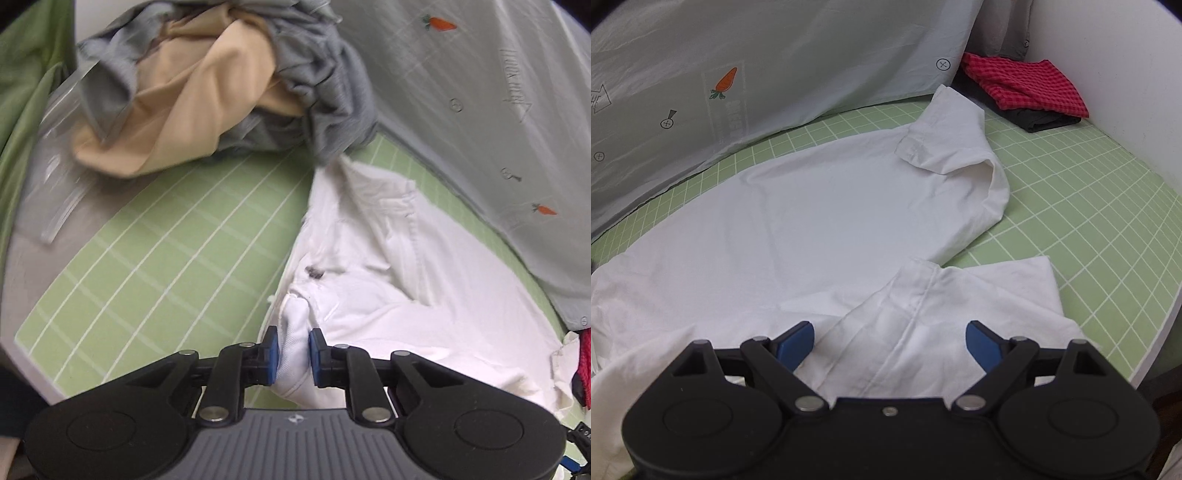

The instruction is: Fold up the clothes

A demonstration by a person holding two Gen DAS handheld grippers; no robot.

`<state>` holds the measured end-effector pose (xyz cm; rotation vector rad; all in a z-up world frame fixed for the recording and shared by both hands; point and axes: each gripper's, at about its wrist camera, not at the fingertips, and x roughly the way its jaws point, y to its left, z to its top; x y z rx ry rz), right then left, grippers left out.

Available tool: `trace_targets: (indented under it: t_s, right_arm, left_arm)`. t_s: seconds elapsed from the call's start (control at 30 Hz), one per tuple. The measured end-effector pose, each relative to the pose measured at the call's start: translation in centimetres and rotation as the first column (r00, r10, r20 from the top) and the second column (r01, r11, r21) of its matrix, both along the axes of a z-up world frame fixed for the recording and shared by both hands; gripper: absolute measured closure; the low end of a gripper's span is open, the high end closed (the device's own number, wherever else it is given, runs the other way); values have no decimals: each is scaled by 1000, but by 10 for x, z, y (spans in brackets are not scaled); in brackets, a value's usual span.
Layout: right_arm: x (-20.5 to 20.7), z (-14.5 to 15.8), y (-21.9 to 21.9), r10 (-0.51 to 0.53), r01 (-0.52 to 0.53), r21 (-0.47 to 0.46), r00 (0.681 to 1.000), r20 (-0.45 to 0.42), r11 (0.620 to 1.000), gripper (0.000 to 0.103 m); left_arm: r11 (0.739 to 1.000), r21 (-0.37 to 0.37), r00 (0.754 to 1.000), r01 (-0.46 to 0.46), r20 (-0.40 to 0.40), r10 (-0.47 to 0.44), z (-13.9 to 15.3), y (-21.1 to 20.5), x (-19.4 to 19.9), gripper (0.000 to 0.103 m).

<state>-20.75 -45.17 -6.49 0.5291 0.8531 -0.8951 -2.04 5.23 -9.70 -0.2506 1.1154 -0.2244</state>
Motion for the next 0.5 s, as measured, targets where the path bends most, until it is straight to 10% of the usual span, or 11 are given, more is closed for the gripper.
trace_targets:
  t_s: [0.5]
  right_arm:
    - [-64,12,-23,-58,60,-37,996,66,998,10]
  left_arm:
    - [999,51,987,19,158,-27,52,-93,8,22]
